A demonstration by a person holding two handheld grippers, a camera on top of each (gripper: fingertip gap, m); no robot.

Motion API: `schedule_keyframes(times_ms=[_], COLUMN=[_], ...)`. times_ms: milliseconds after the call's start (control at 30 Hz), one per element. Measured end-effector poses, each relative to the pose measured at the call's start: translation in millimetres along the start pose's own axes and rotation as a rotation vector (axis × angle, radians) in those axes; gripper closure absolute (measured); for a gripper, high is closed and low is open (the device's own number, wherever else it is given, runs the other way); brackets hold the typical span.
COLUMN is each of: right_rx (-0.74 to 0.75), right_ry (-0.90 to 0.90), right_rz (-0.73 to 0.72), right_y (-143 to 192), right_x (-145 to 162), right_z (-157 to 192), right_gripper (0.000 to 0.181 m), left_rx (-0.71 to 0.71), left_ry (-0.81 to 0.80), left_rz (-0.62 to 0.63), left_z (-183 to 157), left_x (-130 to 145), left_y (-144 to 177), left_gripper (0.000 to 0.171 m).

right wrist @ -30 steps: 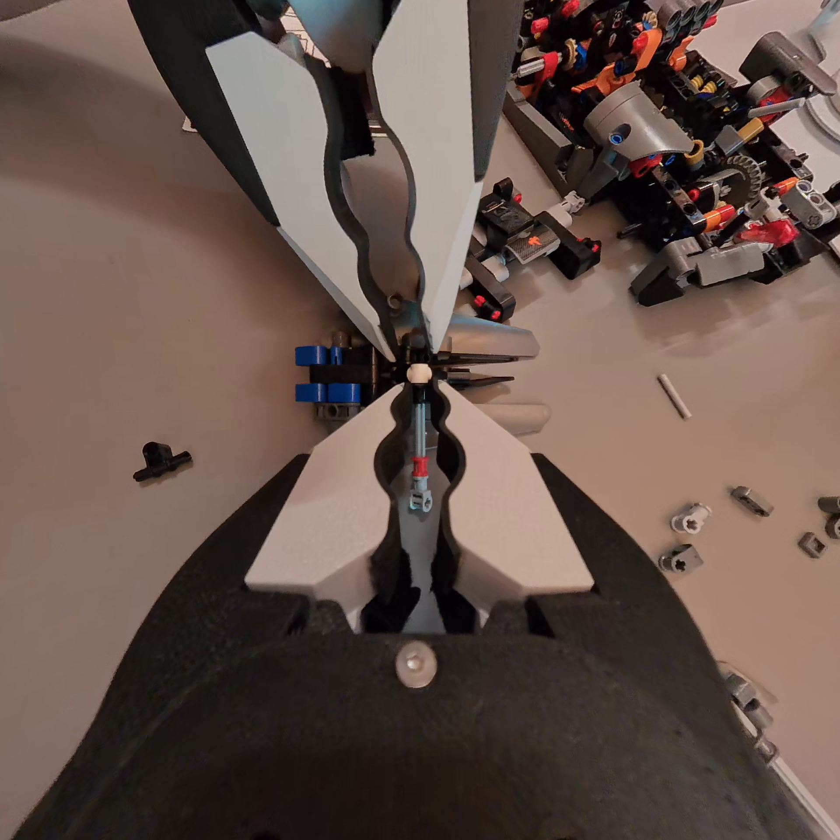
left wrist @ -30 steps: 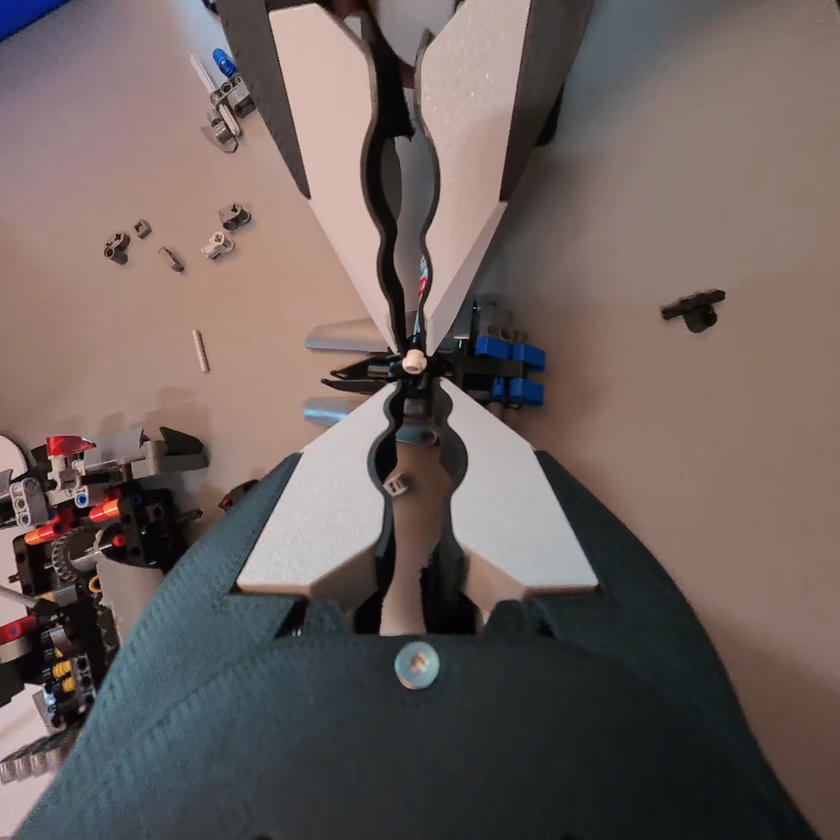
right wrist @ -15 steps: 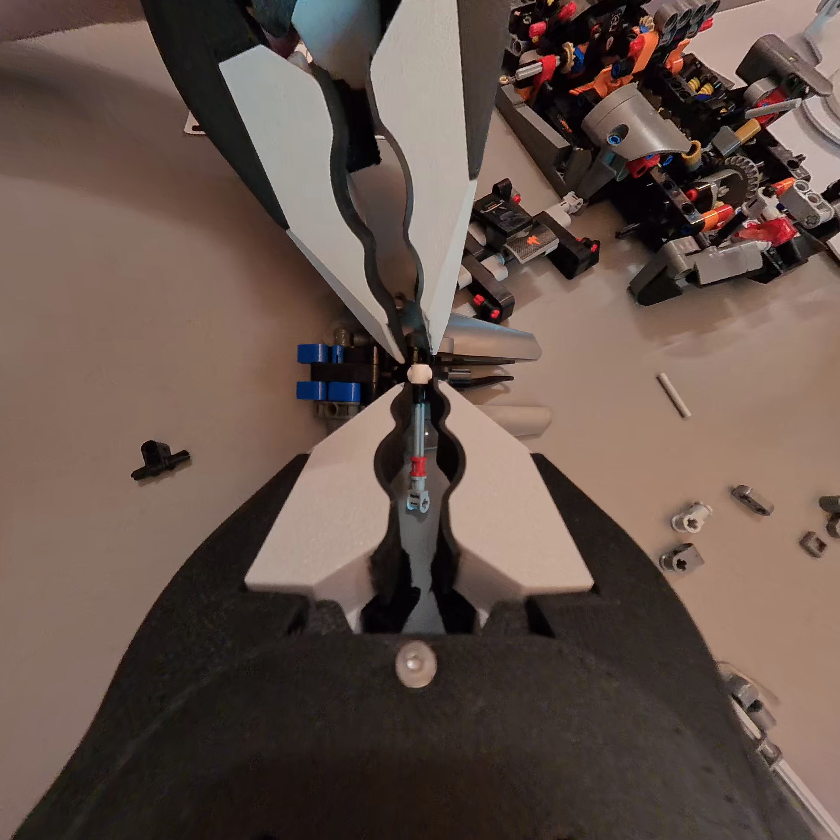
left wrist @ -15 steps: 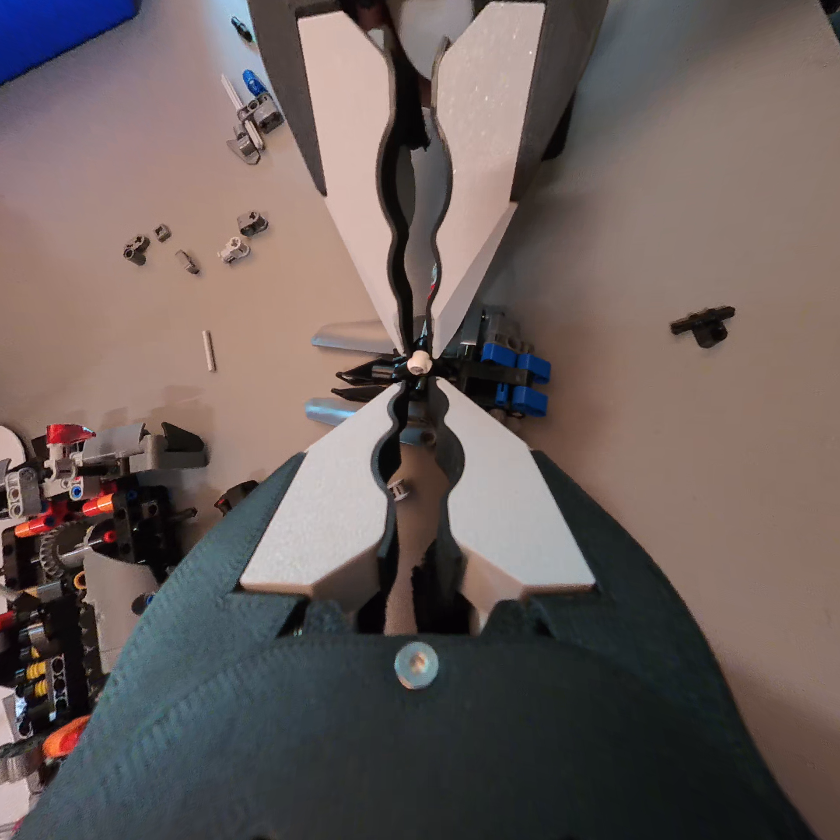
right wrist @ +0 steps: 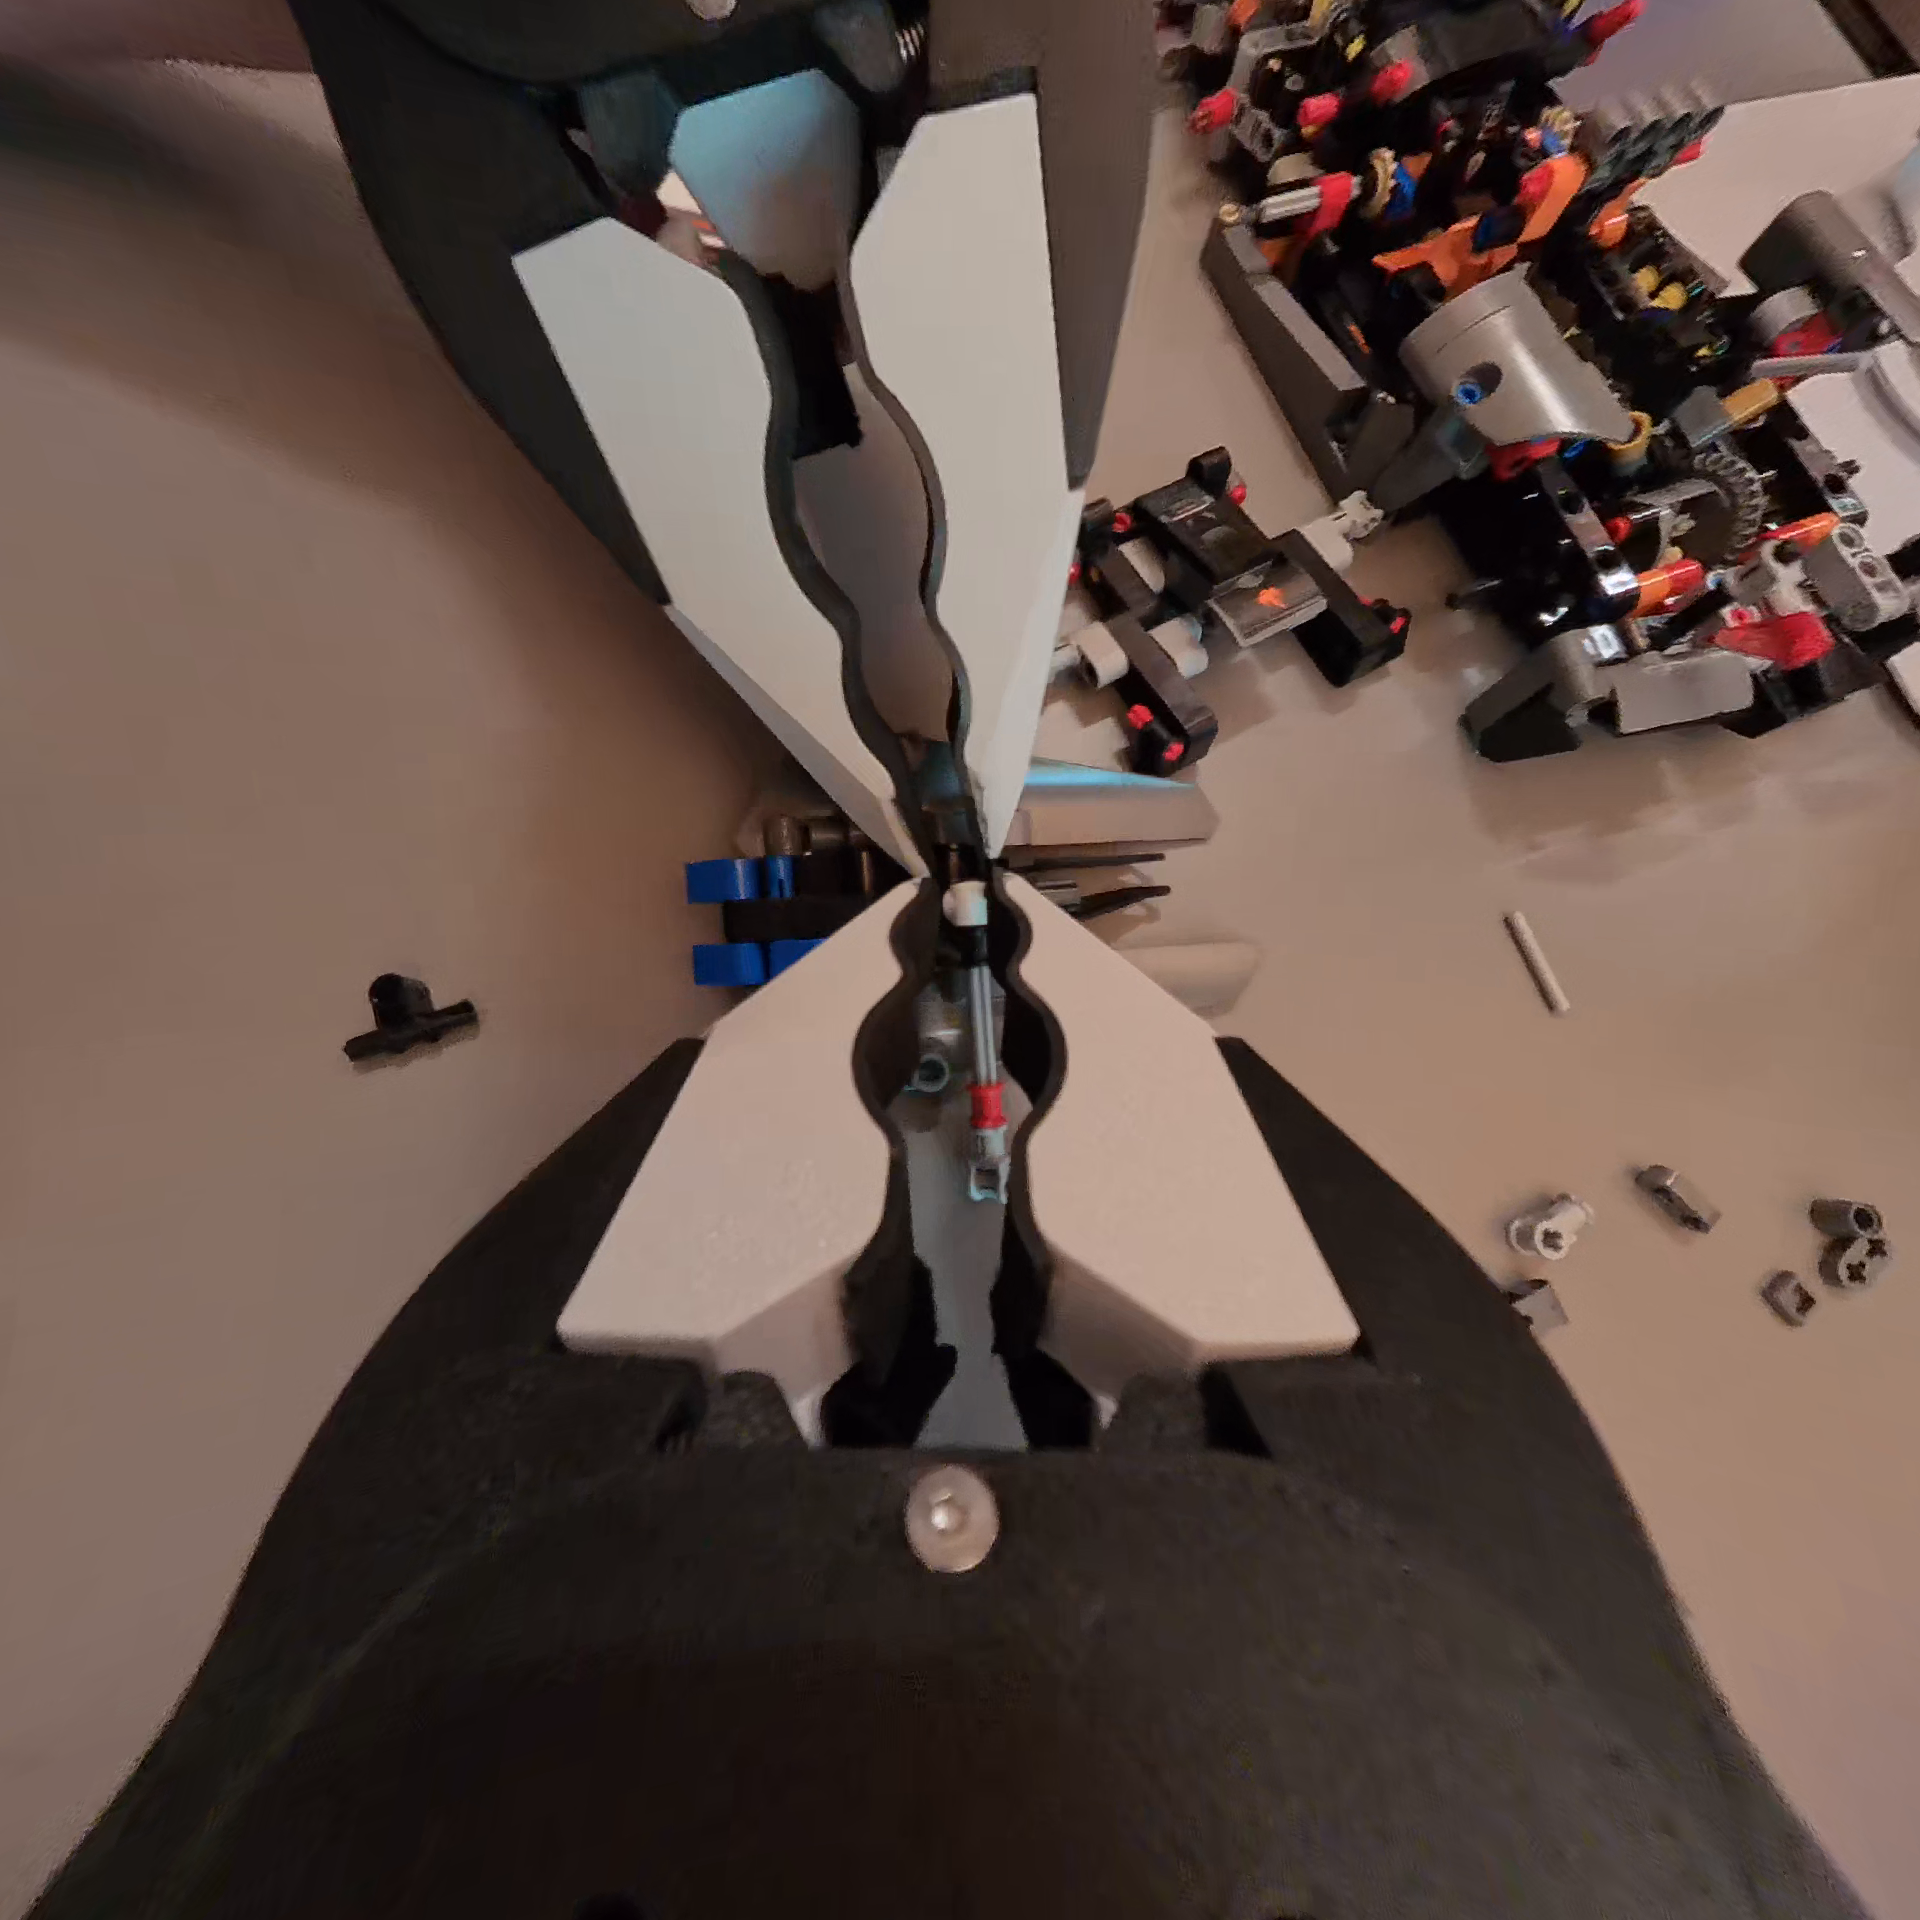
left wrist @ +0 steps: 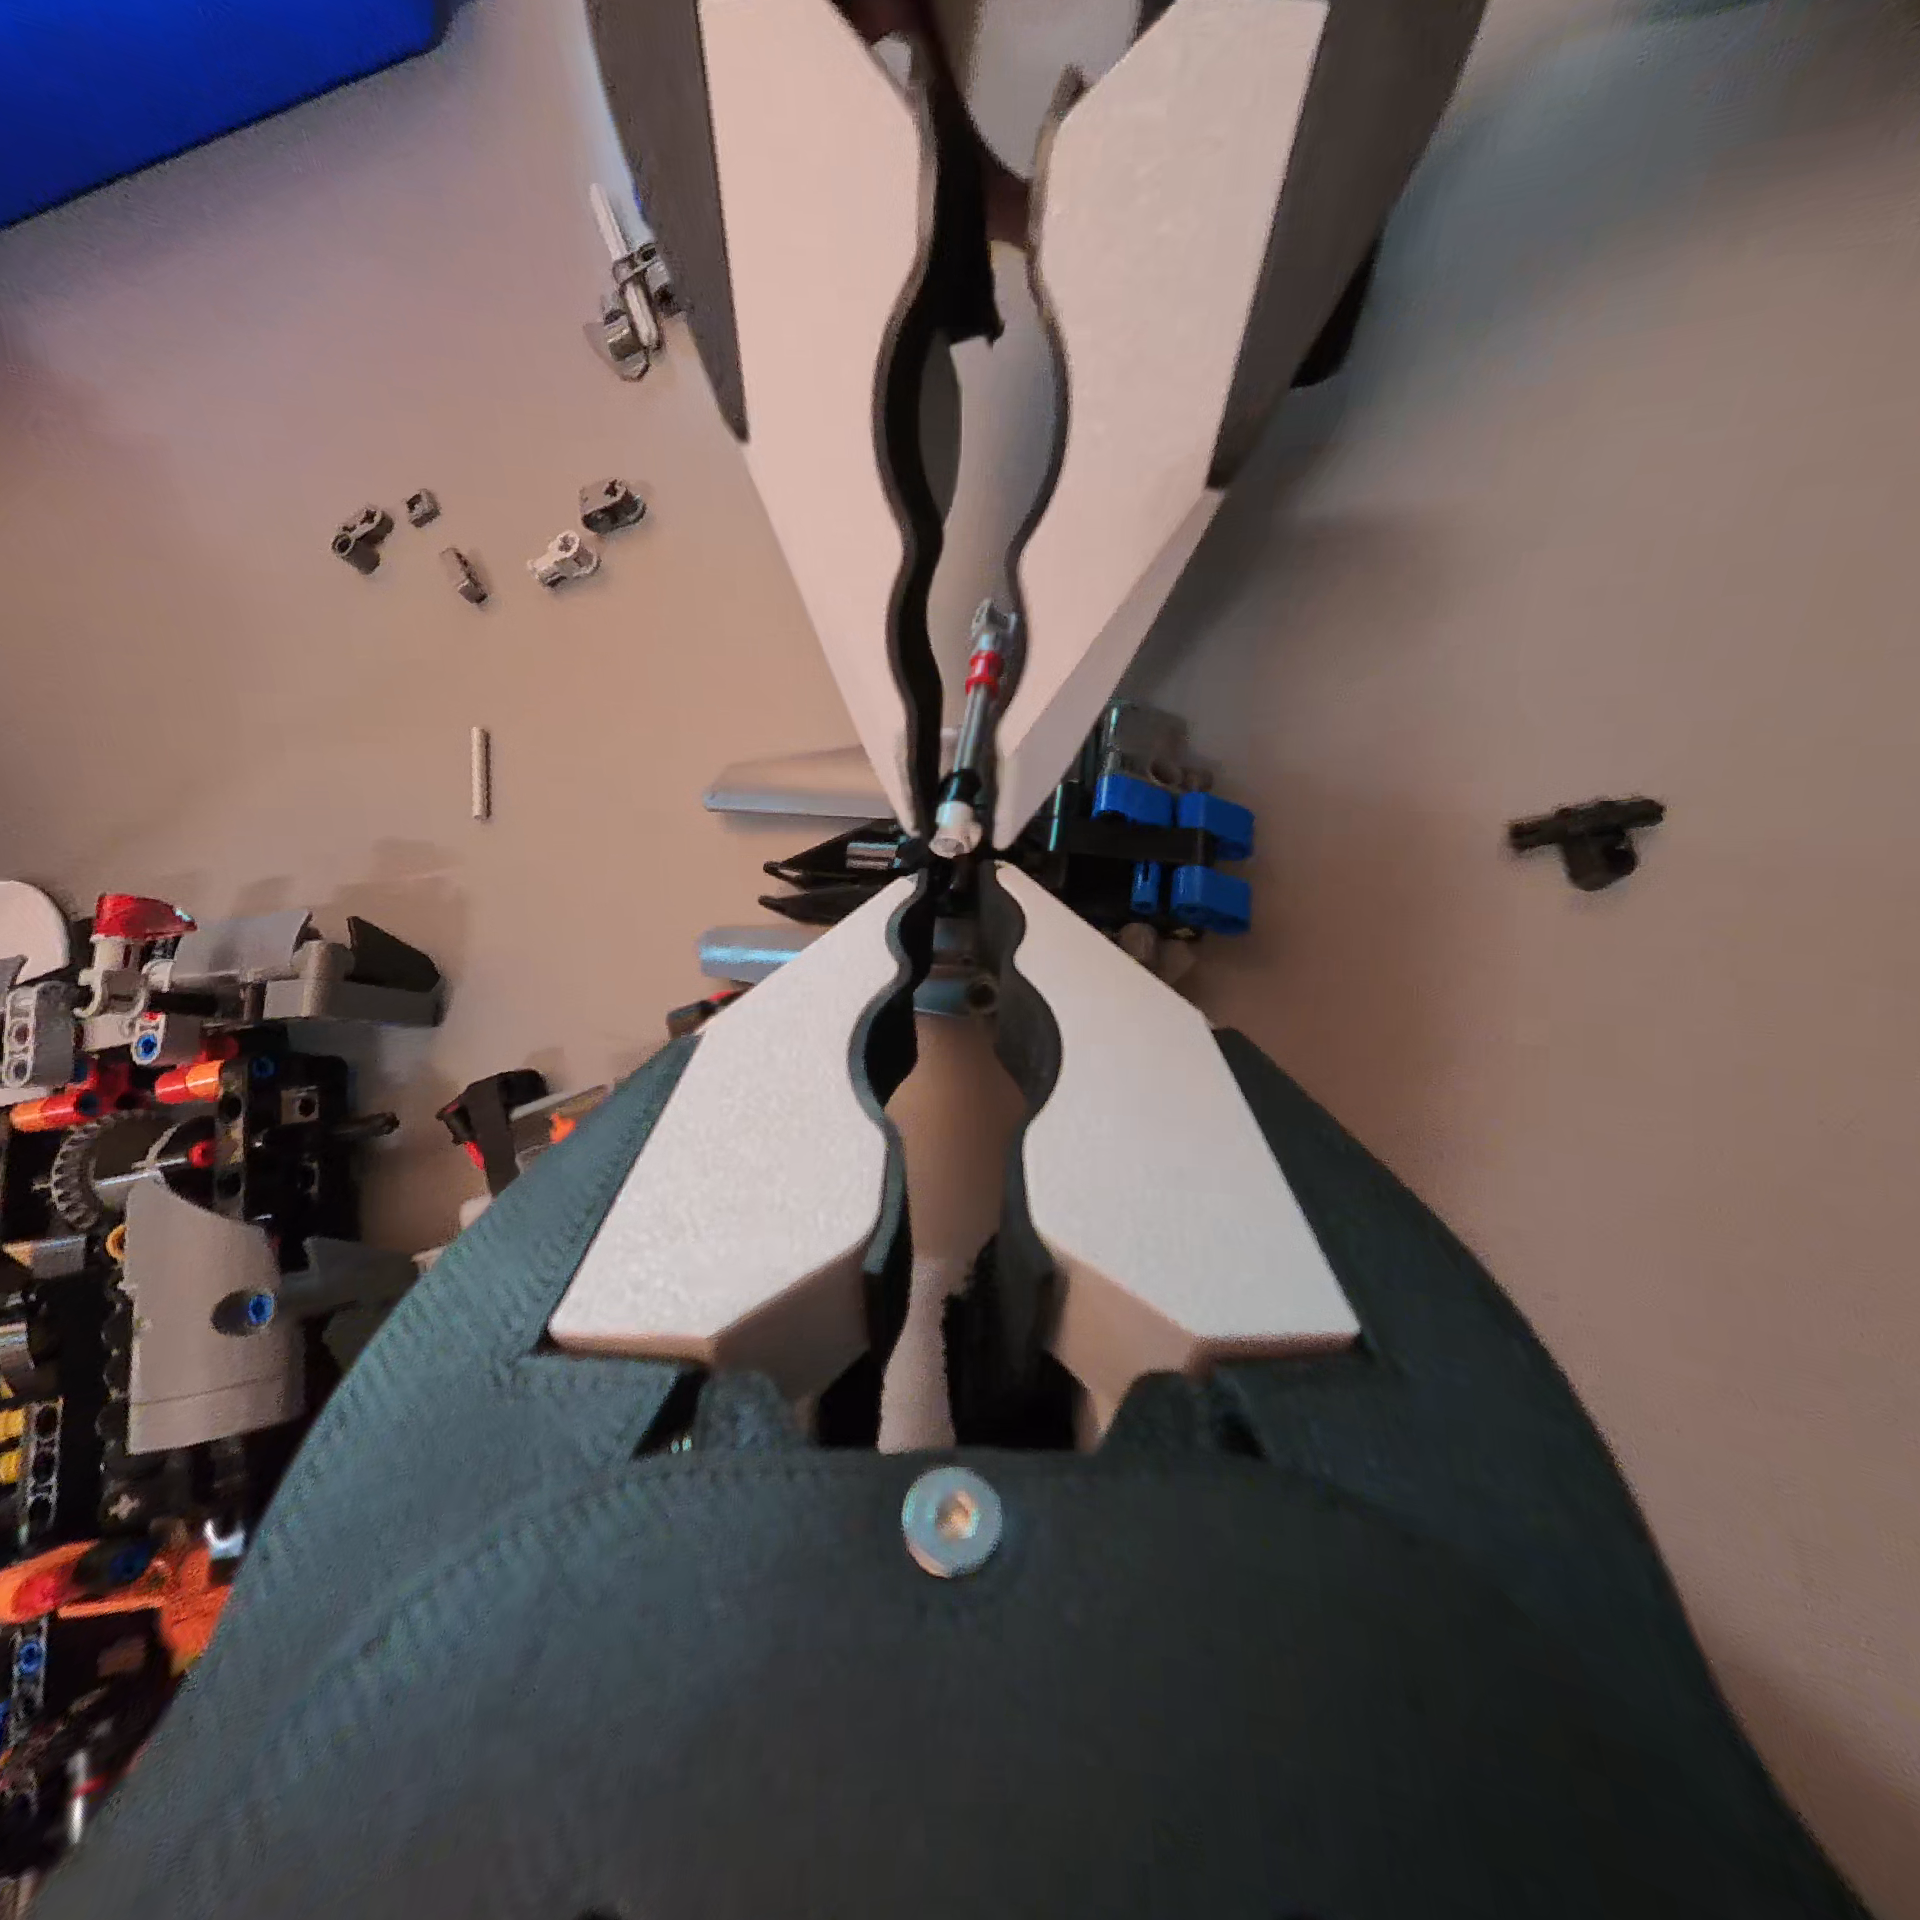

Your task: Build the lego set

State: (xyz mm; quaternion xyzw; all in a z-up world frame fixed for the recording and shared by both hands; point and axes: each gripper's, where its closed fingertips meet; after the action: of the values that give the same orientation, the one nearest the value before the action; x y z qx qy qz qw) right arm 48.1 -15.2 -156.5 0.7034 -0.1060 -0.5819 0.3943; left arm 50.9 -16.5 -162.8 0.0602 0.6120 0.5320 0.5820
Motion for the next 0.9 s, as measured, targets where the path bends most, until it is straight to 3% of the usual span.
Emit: schedule_keyframes(times_ms=[333, 900], right_rx=[-0.032, -0.035], right_ry=[0.001, 0.029], right_rz=[0.05, 0.075], right_y=[2.5, -3.2], right_x=[4.3, 3.1], right_z=[13.1, 25.0], right_gripper=[0.177, 0.178], left_rx=[-0.14, -0.3], left_ry=[0.09, 0.005], left_rz=[-0.064, -0.073], left_z=[-13.9, -24.5], left_x=[-4.8, -2.2], left_y=[1.9, 9.0], left_gripper=[0.165, 0.168])
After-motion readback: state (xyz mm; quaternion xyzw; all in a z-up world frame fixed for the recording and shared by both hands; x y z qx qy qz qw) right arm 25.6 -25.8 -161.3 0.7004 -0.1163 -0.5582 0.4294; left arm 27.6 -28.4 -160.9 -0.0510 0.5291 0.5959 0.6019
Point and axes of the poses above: each gripper's, where its closed fingertips meet, y back along the fingers, x out of its underside, z = x × y across the jaws, and after that the axes turned 4 degrees about -y, right-handed
